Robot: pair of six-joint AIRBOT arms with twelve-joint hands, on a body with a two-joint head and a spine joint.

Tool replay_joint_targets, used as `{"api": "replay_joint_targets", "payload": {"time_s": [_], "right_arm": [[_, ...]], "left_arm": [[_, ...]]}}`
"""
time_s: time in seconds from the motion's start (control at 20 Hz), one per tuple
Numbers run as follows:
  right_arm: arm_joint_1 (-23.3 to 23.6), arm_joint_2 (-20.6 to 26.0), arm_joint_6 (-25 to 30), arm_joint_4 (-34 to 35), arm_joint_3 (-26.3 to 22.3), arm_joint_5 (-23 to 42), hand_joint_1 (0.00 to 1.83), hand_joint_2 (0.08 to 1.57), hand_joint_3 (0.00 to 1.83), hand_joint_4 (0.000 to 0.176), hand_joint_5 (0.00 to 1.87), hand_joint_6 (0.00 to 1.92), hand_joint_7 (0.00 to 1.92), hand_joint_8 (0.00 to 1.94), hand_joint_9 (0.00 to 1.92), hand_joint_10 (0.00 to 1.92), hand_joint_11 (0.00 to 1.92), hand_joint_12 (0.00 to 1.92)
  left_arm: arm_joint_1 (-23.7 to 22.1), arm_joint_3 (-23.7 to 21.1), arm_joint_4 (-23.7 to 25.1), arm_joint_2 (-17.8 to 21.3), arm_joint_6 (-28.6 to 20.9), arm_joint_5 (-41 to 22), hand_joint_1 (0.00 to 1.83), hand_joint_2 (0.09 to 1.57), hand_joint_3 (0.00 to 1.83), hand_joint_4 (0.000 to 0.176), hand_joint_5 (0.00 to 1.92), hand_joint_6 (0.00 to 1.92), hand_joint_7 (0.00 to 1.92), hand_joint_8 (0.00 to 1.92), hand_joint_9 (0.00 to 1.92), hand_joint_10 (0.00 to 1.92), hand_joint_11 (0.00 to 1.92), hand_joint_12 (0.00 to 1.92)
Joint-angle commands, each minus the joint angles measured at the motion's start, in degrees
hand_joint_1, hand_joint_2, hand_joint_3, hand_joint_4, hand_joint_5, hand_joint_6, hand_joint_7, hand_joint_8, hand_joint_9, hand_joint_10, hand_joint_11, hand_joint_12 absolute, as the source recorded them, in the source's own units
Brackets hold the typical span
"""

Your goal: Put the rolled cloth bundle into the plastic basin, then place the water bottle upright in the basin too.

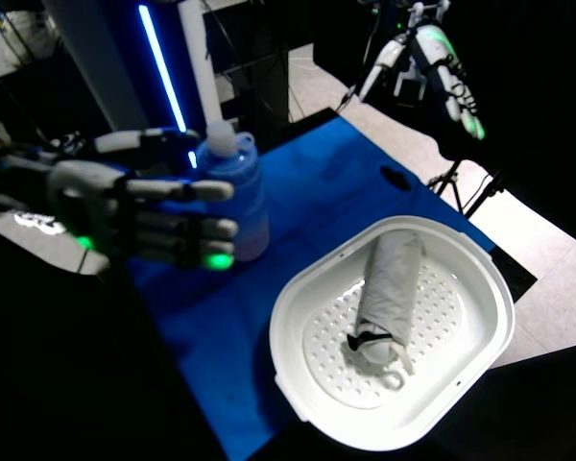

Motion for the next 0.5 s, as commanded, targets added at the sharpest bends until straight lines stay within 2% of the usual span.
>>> {"api": "replay_joint_targets", "payload": {"time_s": [0.0,0.05,0.1,0.15,0.25,0.35,0.45], "right_arm": [[1.06,-0.31,0.98,-0.73,0.27,6.98,0.77,0.95,0.01,0.151,0.08,0.0,0.14,0.0,0.14,0.01,0.44,0.14],[1.31,-0.75,1.01,-0.74,0.36,6.98,0.78,0.96,0.0,0.156,0.1,0.01,0.15,0.0,0.17,0.0,0.39,0.3],[1.68,-1.05,1.11,-0.74,0.49,6.98,0.79,0.97,0.0,0.148,0.11,0.0,0.16,0.0,0.18,0.0,0.17,0.82],[2.51,-1.33,1.31,-0.77,0.69,6.98,0.79,0.98,0.0,0.138,0.1,0.0,0.16,0.0,0.17,0.0,0.01,1.08],[2.89,-2.17,1.52,-0.86,1.1,6.78,0.79,0.99,0.0,0.138,0.11,0.0,0.17,0.0,0.18,0.01,0.0,1.1],[2.98,-3.02,1.88,-1.0,1.65,6.07,0.82,1.02,0.01,0.123,0.12,0.0,0.18,0.0,0.19,0.01,0.0,1.1],[3.06,-3.56,2.49,-0.94,1.99,5.8,0.83,1.03,0.0,0.122,0.14,0.0,0.19,0.0,0.21,0.0,0.04,1.06]], "left_arm": [[-0.51,0.07,-0.57,-0.35,-0.46,-7.33,0.61,0.9,0.0,0.176,0.0,0.0,0.0,0.0,0.0,0.0,0.0,0.0],[-0.51,0.07,-0.64,-0.58,-0.47,-7.33,0.64,0.9,0.0,0.176,0.0,0.0,0.0,0.0,0.0,0.0,0.0,0.0],[-0.5,0.07,-0.66,-0.75,-0.48,-7.3,0.64,0.9,0.0,0.176,0.0,0.0,0.0,0.0,0.0,0.0,0.0,0.0],[-0.49,0.07,-0.67,-0.9,-0.52,-7.2,0.63,0.89,0.0,0.176,0.01,0.0,0.0,0.0,0.0,0.0,0.0,0.0],[-0.42,0.06,-0.67,-1.09,-0.75,-7.11,0.63,0.89,0.0,0.176,0.01,0.0,0.0,0.0,0.0,0.0,0.0,0.0],[-0.36,0.05,-0.67,-1.28,-0.93,-7.15,0.67,0.9,0.0,0.176,0.02,0.0,0.0,0.0,0.0,0.0,0.0,0.0],[-0.33,0.04,-0.67,-1.48,-1.09,-7.24,0.66,0.91,0.0,0.176,0.02,0.0,0.0,0.0,0.0,0.0,0.0,0.0]]}}
